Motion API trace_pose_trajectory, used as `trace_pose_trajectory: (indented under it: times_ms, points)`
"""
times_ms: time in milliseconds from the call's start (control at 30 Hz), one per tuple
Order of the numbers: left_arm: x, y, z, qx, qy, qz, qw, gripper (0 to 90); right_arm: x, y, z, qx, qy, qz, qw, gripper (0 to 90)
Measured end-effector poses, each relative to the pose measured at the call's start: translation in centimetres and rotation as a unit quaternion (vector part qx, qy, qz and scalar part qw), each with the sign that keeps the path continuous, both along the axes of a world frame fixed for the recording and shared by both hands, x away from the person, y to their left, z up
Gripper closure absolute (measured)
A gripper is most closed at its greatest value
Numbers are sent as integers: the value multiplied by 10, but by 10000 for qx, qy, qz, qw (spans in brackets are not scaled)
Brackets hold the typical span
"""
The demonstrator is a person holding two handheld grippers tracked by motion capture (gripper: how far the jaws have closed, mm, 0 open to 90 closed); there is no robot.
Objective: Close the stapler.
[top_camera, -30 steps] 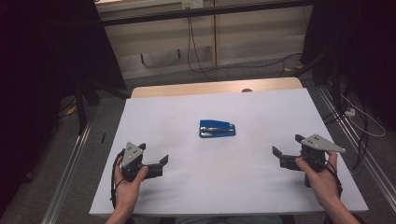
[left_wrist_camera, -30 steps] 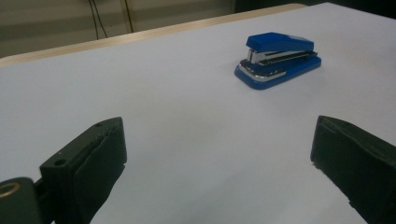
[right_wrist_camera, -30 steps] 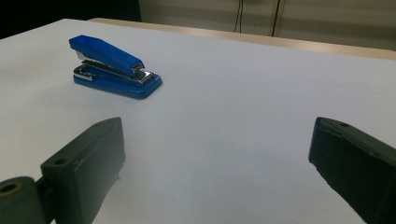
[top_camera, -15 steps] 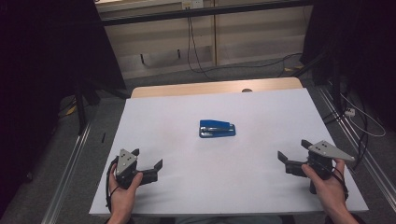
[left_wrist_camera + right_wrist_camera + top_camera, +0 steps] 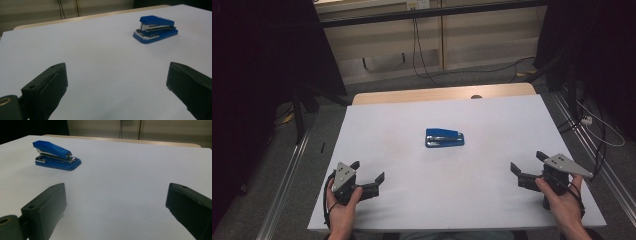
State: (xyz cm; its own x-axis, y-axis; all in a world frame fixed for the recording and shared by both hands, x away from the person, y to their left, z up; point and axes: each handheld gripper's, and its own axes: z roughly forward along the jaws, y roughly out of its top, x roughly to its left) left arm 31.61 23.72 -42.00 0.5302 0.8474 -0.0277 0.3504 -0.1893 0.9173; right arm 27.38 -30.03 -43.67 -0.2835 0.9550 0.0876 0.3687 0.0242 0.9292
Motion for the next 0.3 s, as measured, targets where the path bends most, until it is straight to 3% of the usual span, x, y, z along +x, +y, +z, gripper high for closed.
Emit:
trace_pose_trajectory:
  times_ms: [300]
  points:
    - [2,-1,-2,-37,39,-29,10000,37,1,0,1,52,-18,3,10000,30]
